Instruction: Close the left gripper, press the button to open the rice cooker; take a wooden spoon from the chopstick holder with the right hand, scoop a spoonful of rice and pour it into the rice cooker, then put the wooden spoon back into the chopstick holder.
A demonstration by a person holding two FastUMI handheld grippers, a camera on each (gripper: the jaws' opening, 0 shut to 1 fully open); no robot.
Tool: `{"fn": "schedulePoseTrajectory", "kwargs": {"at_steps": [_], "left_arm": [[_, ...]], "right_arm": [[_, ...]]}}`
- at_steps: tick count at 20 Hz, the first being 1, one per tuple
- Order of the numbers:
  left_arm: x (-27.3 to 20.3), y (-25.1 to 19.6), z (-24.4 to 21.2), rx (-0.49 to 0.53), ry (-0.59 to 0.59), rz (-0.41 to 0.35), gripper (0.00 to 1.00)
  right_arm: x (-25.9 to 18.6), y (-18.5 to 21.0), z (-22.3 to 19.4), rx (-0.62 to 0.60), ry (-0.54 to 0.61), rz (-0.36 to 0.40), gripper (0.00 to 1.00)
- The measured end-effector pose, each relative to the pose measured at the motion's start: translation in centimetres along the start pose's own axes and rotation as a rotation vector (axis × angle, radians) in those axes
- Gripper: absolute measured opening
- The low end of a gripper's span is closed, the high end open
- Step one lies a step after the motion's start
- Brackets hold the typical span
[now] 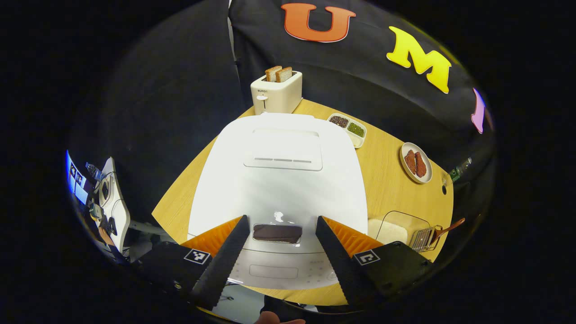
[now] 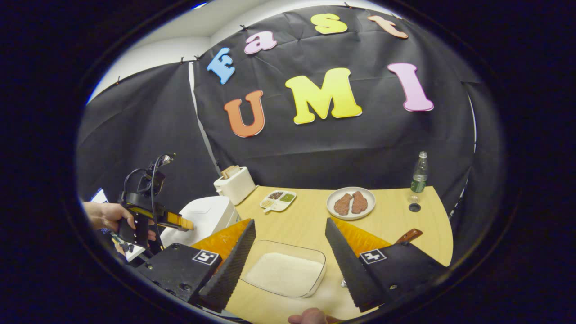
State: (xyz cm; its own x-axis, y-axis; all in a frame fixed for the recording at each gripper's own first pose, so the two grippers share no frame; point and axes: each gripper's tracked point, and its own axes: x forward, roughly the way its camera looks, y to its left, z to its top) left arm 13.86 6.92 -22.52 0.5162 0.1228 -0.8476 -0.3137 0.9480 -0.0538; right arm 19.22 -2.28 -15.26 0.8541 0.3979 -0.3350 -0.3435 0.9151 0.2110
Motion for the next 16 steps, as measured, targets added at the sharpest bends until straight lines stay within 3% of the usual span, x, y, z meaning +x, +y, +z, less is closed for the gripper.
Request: {"fn": "schedulePoseTrajectory", "kwargs": {"at_steps": [4, 7, 11, 14, 16], "left_arm": [[-0.4, -0.1, 0.8, -0.003, -0.079, -0.032, 0.98], [-2.1, -0.9, 2.7, 0.008, -0.196, -0.094, 0.96], [-9.9, -2.6, 4.4, 0.078, -0.412, -0.208, 0.95], [-17.2, -3.4, 3.7, 0.134, -0.598, -0.295, 0.94], [-21.8, -3.4, 2.8, 0.159, -0.707, -0.344, 0.94]], "right_arm": [[-2.5, 0.8, 0.8, 0.0, -0.055, -0.046, 0.96], [-5.3, 1.1, 1.3, -0.024, -0.117, -0.142, 0.98], [-9.8, 3.9, 2.5, -0.07, -0.196, -0.222, 0.96], [-13.6, 5.9, 3.1, -0.087, -0.254, -0.268, 1.0], [-16.2, 7.2, 2.8, -0.08, -0.274, -0.299, 0.96]]}}
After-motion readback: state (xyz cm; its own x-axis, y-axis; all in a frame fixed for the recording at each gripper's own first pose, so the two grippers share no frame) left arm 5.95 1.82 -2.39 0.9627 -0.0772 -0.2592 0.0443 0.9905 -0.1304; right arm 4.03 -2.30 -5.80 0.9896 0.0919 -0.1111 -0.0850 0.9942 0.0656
